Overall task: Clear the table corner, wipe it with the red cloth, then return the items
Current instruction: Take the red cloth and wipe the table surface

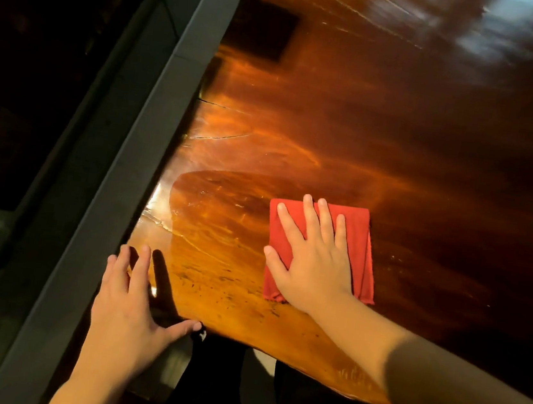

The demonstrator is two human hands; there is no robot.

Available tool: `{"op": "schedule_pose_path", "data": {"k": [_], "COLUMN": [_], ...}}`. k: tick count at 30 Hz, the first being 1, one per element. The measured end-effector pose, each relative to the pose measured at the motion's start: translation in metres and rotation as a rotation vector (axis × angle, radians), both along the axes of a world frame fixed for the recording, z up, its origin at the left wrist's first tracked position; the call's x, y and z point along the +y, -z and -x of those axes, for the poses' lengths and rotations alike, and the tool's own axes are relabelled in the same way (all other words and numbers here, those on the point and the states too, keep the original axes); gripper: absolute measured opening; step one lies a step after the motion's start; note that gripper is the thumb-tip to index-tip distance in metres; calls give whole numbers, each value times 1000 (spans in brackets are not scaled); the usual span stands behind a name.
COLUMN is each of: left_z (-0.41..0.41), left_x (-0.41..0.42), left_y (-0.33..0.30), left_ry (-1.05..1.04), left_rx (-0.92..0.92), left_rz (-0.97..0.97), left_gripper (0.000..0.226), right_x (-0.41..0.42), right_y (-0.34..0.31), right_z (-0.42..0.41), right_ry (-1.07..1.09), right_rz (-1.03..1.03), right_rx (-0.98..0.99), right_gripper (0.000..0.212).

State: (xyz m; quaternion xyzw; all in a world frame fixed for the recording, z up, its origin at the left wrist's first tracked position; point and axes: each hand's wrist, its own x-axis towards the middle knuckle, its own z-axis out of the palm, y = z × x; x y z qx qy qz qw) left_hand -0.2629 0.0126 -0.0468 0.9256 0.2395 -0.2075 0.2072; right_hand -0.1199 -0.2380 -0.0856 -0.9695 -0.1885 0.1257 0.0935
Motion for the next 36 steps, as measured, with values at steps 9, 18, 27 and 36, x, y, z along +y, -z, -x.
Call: {"op": "schedule_pose_path", "data": {"k": [9,18,27,36], "left_z": [16,11,-6,-24], "left_x": [6,9,32,32], "left_y": [-9,-16,-11,-2], "left_ry": [-171,-140,70,235], "left_rx": [-83,-103,-36,18], "left_rz": [162,190,165,54], "left_gripper": [136,135,133,141], "right_x": [95,146,141,98], "right_y": [0,-7,-12,-8], "right_z": [-15,13,42,64], "right_ry": [-68,-124,-195,-275], "right_rz": [-35,-35,-64,-75], "right_rx": [-12,-10,5,60], "right_gripper": [74,74,73,74]}}
